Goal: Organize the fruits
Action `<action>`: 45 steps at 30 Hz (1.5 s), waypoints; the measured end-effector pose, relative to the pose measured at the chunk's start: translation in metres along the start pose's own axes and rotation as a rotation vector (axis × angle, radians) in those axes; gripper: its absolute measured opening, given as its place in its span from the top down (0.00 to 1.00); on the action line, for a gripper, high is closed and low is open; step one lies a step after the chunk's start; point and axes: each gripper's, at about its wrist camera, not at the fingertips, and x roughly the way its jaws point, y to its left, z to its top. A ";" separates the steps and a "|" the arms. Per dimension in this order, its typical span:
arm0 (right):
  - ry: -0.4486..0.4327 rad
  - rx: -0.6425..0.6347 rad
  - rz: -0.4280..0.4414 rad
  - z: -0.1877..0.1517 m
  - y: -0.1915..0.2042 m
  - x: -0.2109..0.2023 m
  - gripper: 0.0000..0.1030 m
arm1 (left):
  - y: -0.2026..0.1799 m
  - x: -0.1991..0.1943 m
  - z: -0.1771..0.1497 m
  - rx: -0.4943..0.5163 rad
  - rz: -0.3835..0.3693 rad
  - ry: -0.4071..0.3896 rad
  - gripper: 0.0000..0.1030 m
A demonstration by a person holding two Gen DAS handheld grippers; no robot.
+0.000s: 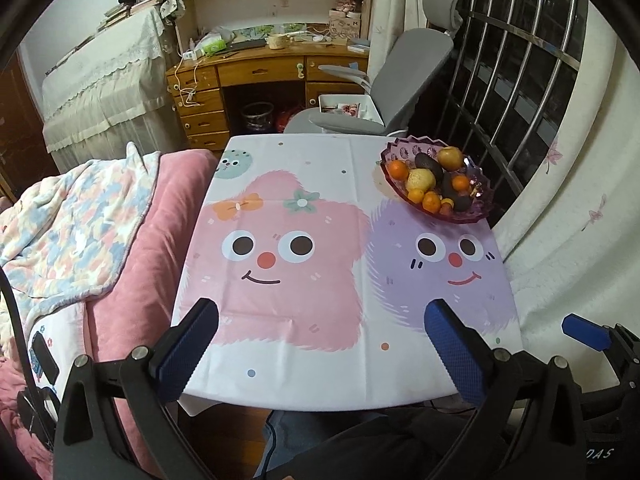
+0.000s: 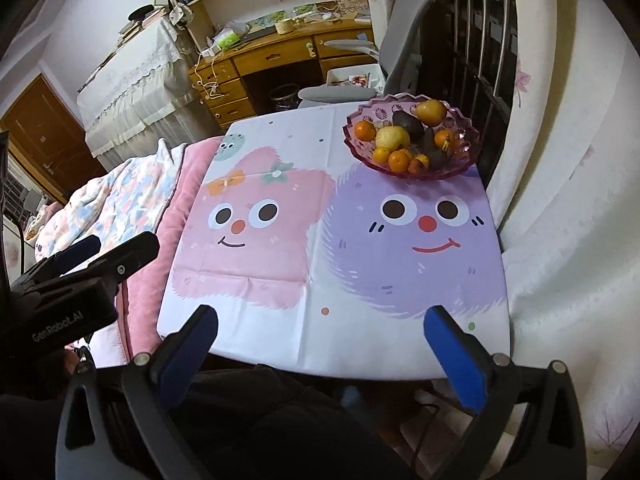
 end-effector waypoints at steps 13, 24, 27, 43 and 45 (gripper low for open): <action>0.013 -0.009 0.008 -0.006 0.003 0.004 0.00 | -0.006 -0.001 -0.006 0.019 0.001 0.007 0.01; 0.015 -0.015 0.012 -0.008 0.006 0.005 0.00 | -0.005 -0.002 -0.010 0.018 -0.010 0.013 0.01; 0.016 -0.020 0.015 -0.009 0.008 0.006 0.00 | -0.005 -0.003 -0.011 0.017 -0.010 0.013 0.01; 0.026 -0.028 0.023 -0.009 0.015 0.007 0.00 | 0.004 -0.004 -0.014 0.005 -0.002 0.024 0.01; 0.026 -0.030 0.023 -0.009 0.016 0.008 0.00 | 0.005 -0.004 -0.015 0.004 -0.002 0.024 0.01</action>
